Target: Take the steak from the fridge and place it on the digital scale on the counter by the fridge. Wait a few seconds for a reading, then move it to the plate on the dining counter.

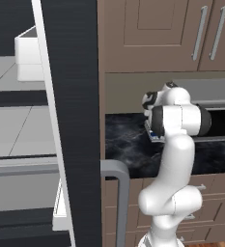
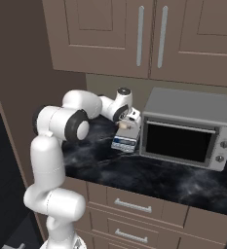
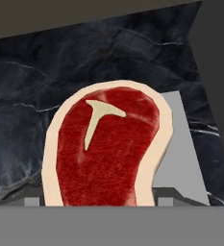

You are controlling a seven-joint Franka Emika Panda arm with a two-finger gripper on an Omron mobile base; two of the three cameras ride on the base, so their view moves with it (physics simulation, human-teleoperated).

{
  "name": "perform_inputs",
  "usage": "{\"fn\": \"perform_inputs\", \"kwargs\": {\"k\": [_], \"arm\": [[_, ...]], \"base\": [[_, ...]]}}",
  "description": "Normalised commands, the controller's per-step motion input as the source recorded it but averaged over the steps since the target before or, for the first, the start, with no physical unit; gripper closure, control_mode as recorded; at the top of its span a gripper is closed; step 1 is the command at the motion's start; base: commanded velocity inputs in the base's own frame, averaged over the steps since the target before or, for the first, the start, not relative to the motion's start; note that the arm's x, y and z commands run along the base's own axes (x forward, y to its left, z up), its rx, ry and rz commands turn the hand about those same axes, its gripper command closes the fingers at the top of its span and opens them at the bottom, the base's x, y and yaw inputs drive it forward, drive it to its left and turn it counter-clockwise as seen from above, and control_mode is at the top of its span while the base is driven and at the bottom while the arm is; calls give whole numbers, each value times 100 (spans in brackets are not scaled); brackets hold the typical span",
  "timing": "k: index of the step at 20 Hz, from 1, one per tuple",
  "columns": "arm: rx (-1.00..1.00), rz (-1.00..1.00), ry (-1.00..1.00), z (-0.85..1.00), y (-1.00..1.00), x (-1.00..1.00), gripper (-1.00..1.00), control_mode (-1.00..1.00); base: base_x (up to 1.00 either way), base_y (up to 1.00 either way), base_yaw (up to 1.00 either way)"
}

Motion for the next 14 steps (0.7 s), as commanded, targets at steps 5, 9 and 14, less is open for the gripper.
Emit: {"fn": "perform_inputs", "kwargs": {"k": [5, 9, 14], "arm": [[0, 0, 0, 2, 0, -28, 100, -100], [-1, 0, 0, -13, 0, 0, 100, -100], [-3, 0, 0, -23, 0, 3, 100, -100]], "base": [[0, 0, 0], [0, 0, 0], [0, 0, 0]]}}
